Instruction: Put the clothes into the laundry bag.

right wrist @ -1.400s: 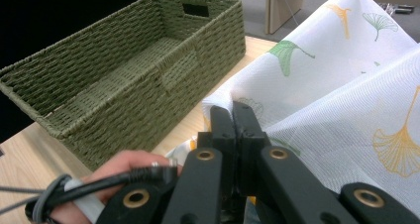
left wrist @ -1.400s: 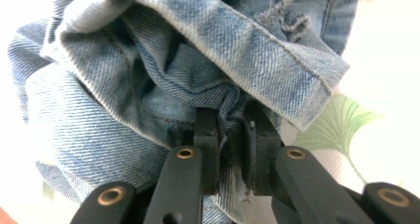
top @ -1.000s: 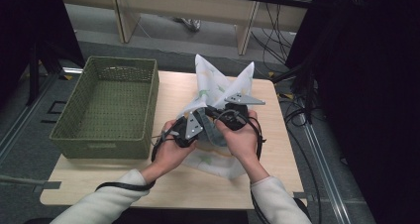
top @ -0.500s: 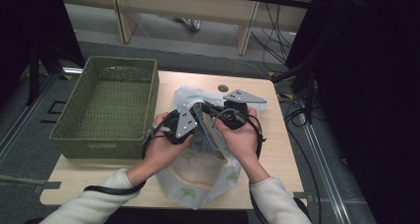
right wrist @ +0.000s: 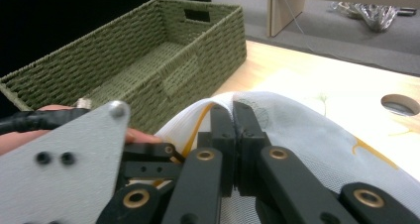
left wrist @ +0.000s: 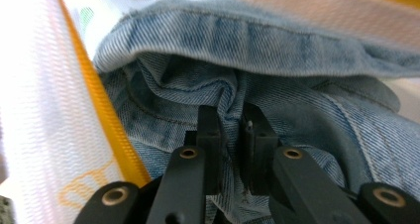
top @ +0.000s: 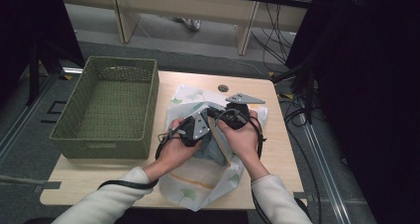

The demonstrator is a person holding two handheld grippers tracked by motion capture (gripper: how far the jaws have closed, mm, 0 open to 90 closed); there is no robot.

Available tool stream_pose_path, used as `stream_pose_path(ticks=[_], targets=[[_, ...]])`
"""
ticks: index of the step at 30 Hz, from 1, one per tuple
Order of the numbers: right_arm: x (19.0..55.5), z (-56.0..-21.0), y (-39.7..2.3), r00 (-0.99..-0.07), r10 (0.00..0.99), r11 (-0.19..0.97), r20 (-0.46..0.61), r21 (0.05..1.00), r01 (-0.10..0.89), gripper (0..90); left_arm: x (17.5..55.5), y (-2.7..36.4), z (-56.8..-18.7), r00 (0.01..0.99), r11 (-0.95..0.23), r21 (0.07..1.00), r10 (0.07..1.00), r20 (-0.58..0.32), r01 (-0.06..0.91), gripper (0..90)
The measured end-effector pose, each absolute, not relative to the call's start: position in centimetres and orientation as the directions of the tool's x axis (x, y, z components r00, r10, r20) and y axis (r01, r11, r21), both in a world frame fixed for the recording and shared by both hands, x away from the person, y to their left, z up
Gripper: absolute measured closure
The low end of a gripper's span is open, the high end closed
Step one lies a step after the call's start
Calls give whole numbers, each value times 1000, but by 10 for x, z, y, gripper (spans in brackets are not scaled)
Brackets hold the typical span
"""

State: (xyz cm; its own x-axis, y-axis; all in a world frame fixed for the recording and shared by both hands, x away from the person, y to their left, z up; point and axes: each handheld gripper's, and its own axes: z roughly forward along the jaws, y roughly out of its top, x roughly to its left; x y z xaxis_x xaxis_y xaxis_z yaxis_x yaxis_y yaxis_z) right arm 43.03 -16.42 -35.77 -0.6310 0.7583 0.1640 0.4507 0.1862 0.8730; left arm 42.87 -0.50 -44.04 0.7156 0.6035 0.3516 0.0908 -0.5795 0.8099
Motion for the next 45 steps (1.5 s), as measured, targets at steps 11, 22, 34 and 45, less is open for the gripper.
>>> stream_pose_path(ticks=[11, 22, 34, 45], targets=[[428, -353, -164, -639, 758, 199, 131, 887, 417, 900, 428, -6, -453, 736, -586, 802, 593, 327, 116, 791], [427, -358, -166, -648, 750, 216, 133, 877, 430, 900, 400, 27, -434, 805, -519, 846, 549, 224, 119, 507], [413, -364, -157, -791, 607, 391, 72, 839, 377, 900, 362, 95, -390, 773, -402, 913, 599, 209, 64, 587], [400, -397, -148, -887, 454, 630, 83, 674, 385, 900, 368, 106, -398, 777, -397, 906, 613, 142, 148, 603]])
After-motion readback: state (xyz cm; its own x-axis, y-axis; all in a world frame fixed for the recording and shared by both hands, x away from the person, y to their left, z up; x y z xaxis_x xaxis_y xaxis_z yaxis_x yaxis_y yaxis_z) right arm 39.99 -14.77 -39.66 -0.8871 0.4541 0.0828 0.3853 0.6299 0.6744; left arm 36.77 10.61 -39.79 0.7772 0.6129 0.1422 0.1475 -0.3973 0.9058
